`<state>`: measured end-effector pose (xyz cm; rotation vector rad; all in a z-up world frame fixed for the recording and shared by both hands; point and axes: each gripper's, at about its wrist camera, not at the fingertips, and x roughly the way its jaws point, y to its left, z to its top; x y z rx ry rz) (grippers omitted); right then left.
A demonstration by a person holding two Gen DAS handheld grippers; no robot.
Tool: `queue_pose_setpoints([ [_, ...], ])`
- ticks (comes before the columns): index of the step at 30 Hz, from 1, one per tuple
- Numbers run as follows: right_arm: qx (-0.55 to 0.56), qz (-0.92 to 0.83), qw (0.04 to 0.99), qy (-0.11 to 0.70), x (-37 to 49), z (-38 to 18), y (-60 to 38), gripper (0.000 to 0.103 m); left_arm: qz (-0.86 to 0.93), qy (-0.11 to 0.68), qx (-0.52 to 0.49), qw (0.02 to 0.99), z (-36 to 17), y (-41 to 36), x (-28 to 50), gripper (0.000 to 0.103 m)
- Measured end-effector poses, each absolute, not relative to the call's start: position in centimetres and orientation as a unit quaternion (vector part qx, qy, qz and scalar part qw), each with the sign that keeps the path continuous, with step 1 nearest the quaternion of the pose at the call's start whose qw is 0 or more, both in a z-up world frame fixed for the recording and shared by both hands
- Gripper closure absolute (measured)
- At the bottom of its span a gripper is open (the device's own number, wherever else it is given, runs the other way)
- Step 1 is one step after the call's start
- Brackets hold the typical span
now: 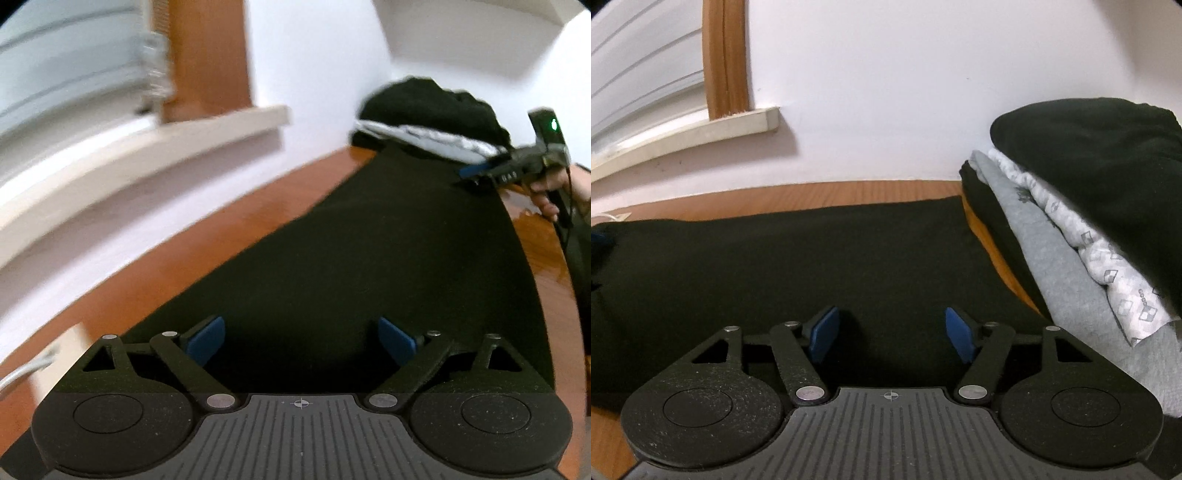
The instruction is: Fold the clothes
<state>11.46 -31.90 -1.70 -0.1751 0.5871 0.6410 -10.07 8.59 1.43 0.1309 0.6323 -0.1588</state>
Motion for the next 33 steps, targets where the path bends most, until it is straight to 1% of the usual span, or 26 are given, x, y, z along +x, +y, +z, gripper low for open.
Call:
queue_pose_setpoints([
  [8,-0.076,0.312,0.904,0.284,11.4,-1.8,-32.2,0.037,0.057,0.278,0.016,0.959,3.8,16.2,-23.2,0.010],
  [10,-0.075,0.310,0.904,0.284,11.4,-1.8,-32.2,0.036,0.103,0.273,0.000,0.956,4.1,18.7,-26.1,0.010],
  [12,-0.077,0.307,0.905,0.285,11.4,-1.9,-32.1,0.033,0.149,0.268,-0.015,0.952,4.3,21.1,-29.1,0.010],
  [20,-0.079,0.306,0.905,0.286,11.5,-1.9,-32.1,0.032,0.273,0.239,-0.035,0.931,5.7,29.5,-38.2,0.010],
  [21,-0.080,0.306,0.905,0.286,11.5,-1.9,-32.1,0.031,0.277,0.235,-0.033,0.931,6.0,30.3,-38.8,0.012],
  [22,-0.080,0.306,0.905,0.286,11.6,-1.9,-32.1,0.031,0.281,0.234,-0.031,0.930,6.2,31.1,-39.3,0.024],
  [24,-0.079,0.306,0.905,0.286,11.6,-1.9,-32.2,0.031,0.287,0.246,-0.029,0.925,6.4,32.9,-39.4,0.039],
  [25,-0.078,0.306,0.905,0.286,11.6,-1.9,-32.2,0.031,0.284,0.253,-0.032,0.924,6.4,33.7,-39.4,0.043],
  [26,-0.077,0.306,0.905,0.286,11.6,-1.9,-32.2,0.031,0.272,0.259,-0.031,0.926,6.3,34.3,-39.2,0.044],
  [28,-0.074,0.307,0.905,0.286,11.6,-1.9,-32.2,0.031,0.255,0.277,-0.021,0.926,6.0,34.9,-38.5,0.042],
  [29,-0.073,0.307,0.905,0.286,11.6,-1.9,-32.3,0.031,0.249,0.293,-0.012,0.923,5.7,35.0,-38.0,0.039],
  [30,-0.072,0.307,0.905,0.286,11.6,-1.9,-32.3,0.031,0.243,0.308,-0.004,0.920,5.4,35.0,-37.5,0.029],
  [31,-0.072,0.308,0.905,0.286,11.6,-1.9,-32.3,0.031,0.236,0.322,0.005,0.917,5.1,34.9,-37.0,0.022],
  [33,-0.073,0.307,0.905,0.286,11.5,-1.9,-32.2,0.031,0.226,0.346,0.022,0.910,4.4,34.6,-36.1,0.022],
])
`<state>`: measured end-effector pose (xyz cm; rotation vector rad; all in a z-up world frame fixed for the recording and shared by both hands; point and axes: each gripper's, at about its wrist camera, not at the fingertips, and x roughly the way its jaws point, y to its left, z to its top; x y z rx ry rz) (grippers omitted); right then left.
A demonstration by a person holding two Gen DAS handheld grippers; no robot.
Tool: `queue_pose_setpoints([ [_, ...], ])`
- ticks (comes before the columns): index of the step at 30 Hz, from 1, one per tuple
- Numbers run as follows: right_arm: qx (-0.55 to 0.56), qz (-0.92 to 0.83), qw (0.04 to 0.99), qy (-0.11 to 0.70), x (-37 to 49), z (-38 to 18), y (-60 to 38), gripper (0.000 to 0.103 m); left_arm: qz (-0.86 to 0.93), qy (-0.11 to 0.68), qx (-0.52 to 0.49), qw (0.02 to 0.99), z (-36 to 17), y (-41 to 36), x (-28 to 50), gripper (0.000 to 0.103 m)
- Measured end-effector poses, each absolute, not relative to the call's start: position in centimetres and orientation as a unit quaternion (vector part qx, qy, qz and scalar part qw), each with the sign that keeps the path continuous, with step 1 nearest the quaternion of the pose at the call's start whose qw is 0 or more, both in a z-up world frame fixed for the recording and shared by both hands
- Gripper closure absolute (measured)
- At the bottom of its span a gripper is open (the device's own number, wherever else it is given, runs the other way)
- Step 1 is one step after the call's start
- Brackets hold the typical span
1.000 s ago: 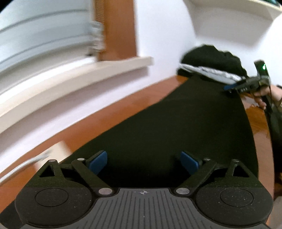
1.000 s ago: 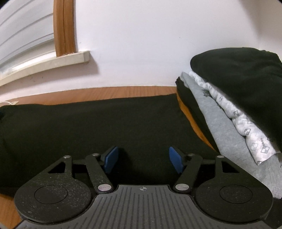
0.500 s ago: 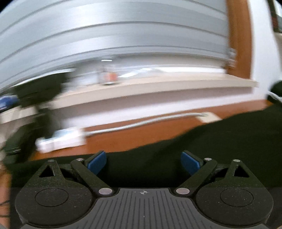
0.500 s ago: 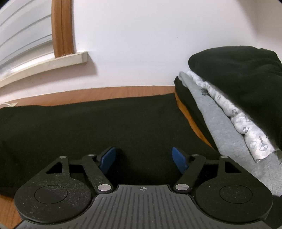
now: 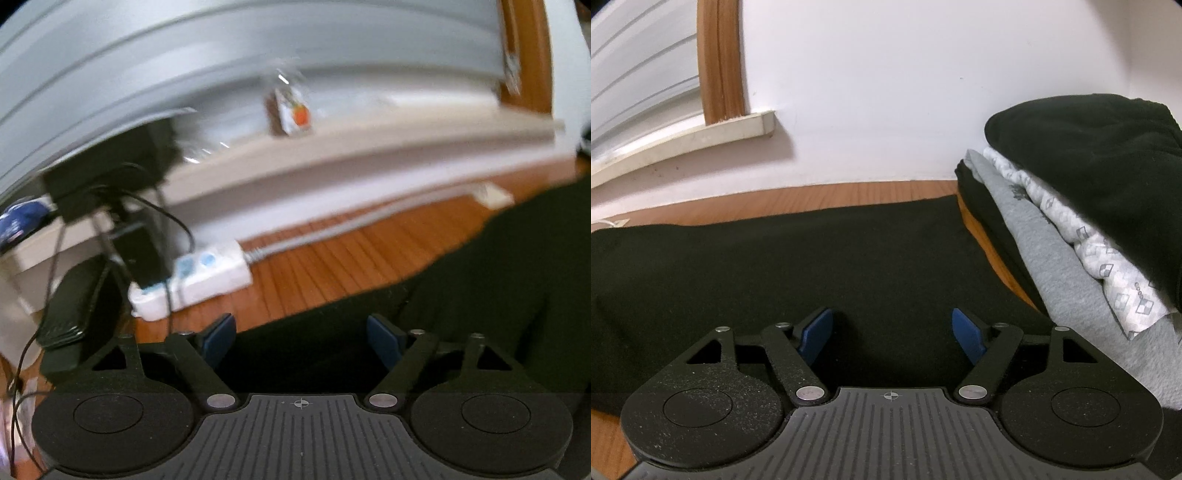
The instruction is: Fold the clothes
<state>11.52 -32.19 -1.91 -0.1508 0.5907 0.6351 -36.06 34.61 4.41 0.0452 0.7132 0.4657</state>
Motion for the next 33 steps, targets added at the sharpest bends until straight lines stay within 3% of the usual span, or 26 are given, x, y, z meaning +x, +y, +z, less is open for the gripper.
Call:
queue_pose_setpoints([
  [5,-0.073,0.309,0.905,0.285,11.4,-1.9,-32.2,0.031,0.222,0.360,0.028,0.906,3.3,34.2,-35.7,0.024],
  [6,-0.072,0.309,0.905,0.284,11.4,-1.9,-32.2,0.031,0.220,0.360,0.025,0.906,3.2,34.3,-35.6,0.032],
  [7,-0.072,0.310,0.904,0.284,11.4,-1.9,-32.2,0.031,0.217,0.360,0.021,0.907,3.2,34.5,-35.6,0.073],
  [8,-0.071,0.311,0.904,0.284,11.4,-1.9,-32.3,0.031,0.220,0.355,0.012,0.909,3.3,34.8,-35.7,0.103],
  [12,-0.075,0.310,0.904,0.285,11.3,-1.9,-32.1,0.031,0.282,0.267,-0.044,0.920,5.2,36.5,-36.8,0.102],
  [17,-0.079,0.310,0.904,0.285,11.3,-1.9,-32.1,0.031,0.300,0.290,-0.017,0.909,5.0,36.0,-36.5,0.100],
  [18,-0.079,0.310,0.904,0.285,11.4,-1.9,-32.1,0.031,0.311,0.291,-0.017,0.904,4.9,36.2,-36.6,0.095],
  [19,-0.078,0.310,0.904,0.285,11.4,-1.9,-32.1,0.031,0.328,0.288,-0.020,0.899,5.0,36.4,-36.9,0.081],
  [20,-0.078,0.310,0.904,0.285,11.4,-1.9,-32.1,0.031,0.337,0.286,-0.026,0.897,5.2,36.7,-37.2,0.075],
  [22,-0.078,0.310,0.904,0.285,11.4,-1.9,-32.2,0.031,0.345,0.275,-0.039,0.896,5.6,37.1,-38.1,0.048],
  [24,-0.078,0.310,0.904,0.285,11.4,-1.9,-32.2,0.031,0.355,0.264,-0.037,0.896,6.1,36.6,-39.2,0.038],
  [28,-0.078,0.310,0.904,0.285,11.3,-1.8,-32.1,0.031,0.353,0.253,-0.043,0.899,6.5,34.4,-41.5,0.027],
  [33,-0.076,0.306,0.905,0.286,11.3,-1.8,-32.0,0.027,0.306,0.248,-0.038,0.918,6.5,30.0,-41.2,0.024],
])
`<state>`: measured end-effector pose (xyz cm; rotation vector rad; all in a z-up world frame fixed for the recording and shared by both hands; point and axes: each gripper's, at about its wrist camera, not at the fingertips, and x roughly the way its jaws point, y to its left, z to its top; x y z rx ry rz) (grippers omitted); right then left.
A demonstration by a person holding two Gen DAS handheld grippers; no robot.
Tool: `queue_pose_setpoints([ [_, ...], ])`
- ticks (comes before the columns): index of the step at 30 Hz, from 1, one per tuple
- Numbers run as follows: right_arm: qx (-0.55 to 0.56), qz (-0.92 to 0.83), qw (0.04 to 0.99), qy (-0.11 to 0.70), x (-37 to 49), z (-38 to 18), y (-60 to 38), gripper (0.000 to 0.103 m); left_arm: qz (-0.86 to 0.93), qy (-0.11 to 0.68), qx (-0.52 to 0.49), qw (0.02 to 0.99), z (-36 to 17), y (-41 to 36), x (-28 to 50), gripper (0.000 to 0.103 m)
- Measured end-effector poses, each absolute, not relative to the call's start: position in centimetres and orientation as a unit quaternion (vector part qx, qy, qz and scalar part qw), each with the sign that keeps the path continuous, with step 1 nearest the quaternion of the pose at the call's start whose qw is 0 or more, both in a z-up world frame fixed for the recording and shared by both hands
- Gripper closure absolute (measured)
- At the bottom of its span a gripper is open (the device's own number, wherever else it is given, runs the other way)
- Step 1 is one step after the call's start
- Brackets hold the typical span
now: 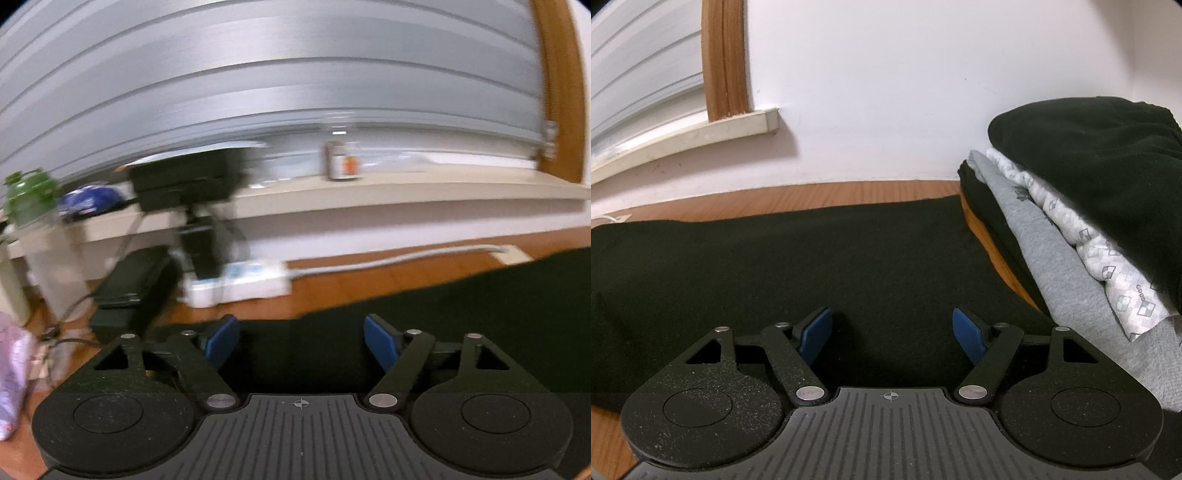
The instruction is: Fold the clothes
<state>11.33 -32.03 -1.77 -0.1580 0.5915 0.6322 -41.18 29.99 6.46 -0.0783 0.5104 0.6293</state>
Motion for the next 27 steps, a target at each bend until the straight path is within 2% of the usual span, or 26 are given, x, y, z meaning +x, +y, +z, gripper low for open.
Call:
queue_pose_setpoints([
  [3,-0.076,0.304,0.904,0.291,11.4,-1.8,-32.0,0.023,0.263,0.250,-0.040,0.931,6.0,27.3,-39.1,0.023],
  [6,-0.082,0.303,0.904,0.290,11.4,-1.8,-31.9,0.023,0.218,0.255,-0.036,0.941,5.3,24.5,-36.8,0.016],
  [8,-0.078,0.300,0.906,0.287,11.4,-1.7,-32.1,0.023,0.192,0.256,-0.030,0.947,5.0,22.9,-35.1,0.015],
  [13,-0.014,0.264,0.924,0.275,10.9,-1.2,-34.5,0.023,0.154,0.242,-0.003,0.958,5.0,20.3,-29.3,0.013],
  [19,0.056,0.253,0.918,0.302,9.1,-1.7,-38.9,0.025,0.095,0.232,0.021,0.968,5.4,19.2,-22.4,0.012],
  [27,0.049,0.217,0.923,0.314,11.0,-1.7,-38.2,0.027,0.046,0.268,-0.008,0.962,1.8,20.6,-18.6,0.012],
])
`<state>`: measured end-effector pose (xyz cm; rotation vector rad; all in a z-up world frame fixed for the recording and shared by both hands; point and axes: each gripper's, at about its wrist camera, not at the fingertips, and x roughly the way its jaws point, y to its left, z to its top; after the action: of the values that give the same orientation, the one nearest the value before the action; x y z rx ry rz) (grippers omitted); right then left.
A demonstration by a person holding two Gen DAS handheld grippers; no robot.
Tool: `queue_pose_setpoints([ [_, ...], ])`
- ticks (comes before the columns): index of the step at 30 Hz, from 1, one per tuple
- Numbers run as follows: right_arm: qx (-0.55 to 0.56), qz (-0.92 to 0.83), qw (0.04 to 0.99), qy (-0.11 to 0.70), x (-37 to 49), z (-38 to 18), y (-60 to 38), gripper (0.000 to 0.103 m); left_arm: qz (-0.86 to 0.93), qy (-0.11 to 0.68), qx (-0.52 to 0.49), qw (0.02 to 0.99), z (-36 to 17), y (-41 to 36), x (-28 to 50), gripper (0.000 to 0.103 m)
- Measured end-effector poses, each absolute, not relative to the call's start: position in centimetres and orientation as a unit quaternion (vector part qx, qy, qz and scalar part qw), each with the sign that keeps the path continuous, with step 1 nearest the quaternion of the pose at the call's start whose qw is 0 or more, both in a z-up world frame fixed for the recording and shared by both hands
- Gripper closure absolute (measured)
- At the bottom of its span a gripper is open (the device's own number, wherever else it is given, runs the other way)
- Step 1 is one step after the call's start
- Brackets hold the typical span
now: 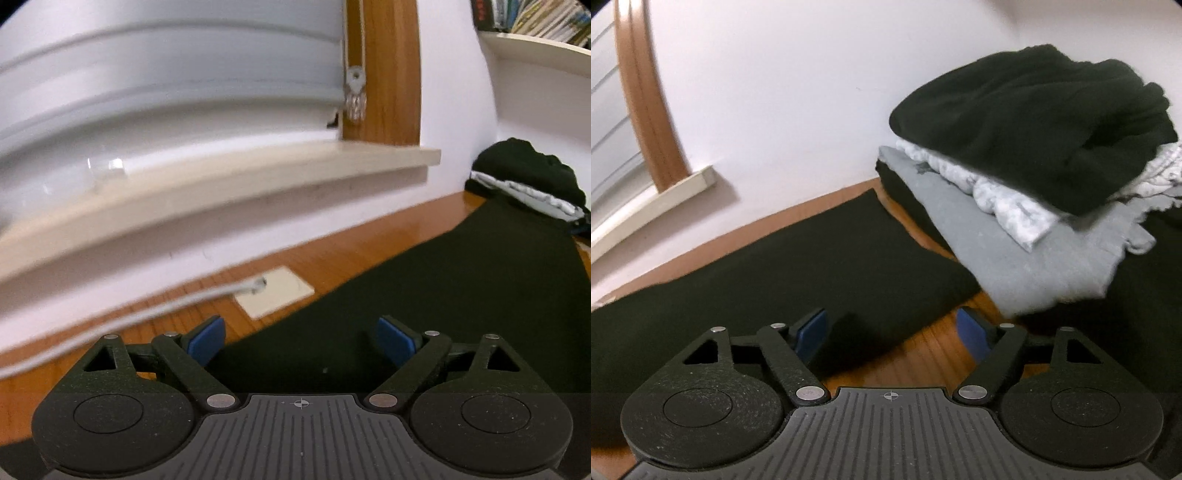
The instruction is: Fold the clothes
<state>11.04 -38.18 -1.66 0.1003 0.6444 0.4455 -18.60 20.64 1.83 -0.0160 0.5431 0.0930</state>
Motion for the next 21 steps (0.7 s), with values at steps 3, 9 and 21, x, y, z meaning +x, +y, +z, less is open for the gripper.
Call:
queue_pose_setpoints([
  [3,0.006,0.200,0.928,0.315,12.5,-1.8,-36.5,0.030,0.040,0.272,-0.036,0.961,1.5,21.6,-18.7,0.012],
  [9,-0.050,0.237,0.921,0.304,13.2,-1.9,-33.9,0.091,0.034,0.281,-0.031,0.959,1.4,21.5,-18.3,0.012],
  [21,-0.342,0.166,0.921,0.082,11.3,6.0,-28.9,0.093,0.022,0.269,-0.003,0.963,2.1,18.6,-15.1,0.012],
])
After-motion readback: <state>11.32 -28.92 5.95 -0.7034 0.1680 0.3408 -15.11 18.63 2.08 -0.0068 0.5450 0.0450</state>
